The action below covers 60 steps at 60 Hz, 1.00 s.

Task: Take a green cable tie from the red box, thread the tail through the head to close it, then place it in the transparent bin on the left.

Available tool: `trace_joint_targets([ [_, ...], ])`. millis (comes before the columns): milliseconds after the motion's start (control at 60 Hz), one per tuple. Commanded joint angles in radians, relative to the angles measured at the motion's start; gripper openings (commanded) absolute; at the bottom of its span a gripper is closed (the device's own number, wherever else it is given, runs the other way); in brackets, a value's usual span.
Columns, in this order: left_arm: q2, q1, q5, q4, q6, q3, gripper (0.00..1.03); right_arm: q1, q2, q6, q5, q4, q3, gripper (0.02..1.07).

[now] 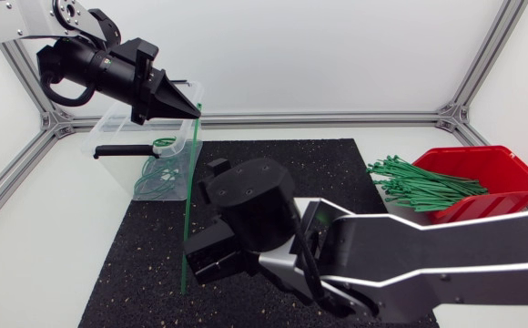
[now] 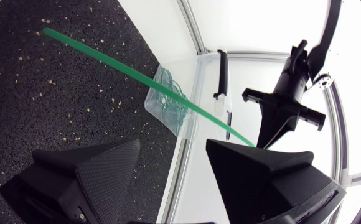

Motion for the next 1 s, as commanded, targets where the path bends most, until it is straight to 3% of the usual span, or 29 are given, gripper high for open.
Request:
trace_joint_targets([
  [0, 0.034, 0.003, 0.01, -0.03, 0.035, 0.044, 0.03, 0.035, 0.036, -0.057, 0.001, 0.036, -0.029, 0.8],
  [417, 0.07, 0.017, 0.008, -0.077, 0.071, 0.064, 0.03, 0.136, 0.135, -0.134, -0.005, 0.183, -0.066, 0.78],
  [700, 0.071, 0.017, 0.007, -0.088, 0.084, 0.055, 0.03, 0.15, 0.151, -0.159, -0.008, 0.222, -0.061, 0.48],
  [983, 0.073, 0.018, 0.007, -0.091, 0.092, 0.05, 0.03, 0.176, 0.145, -0.173, -0.028, 0.249, -0.075, 0.37],
])
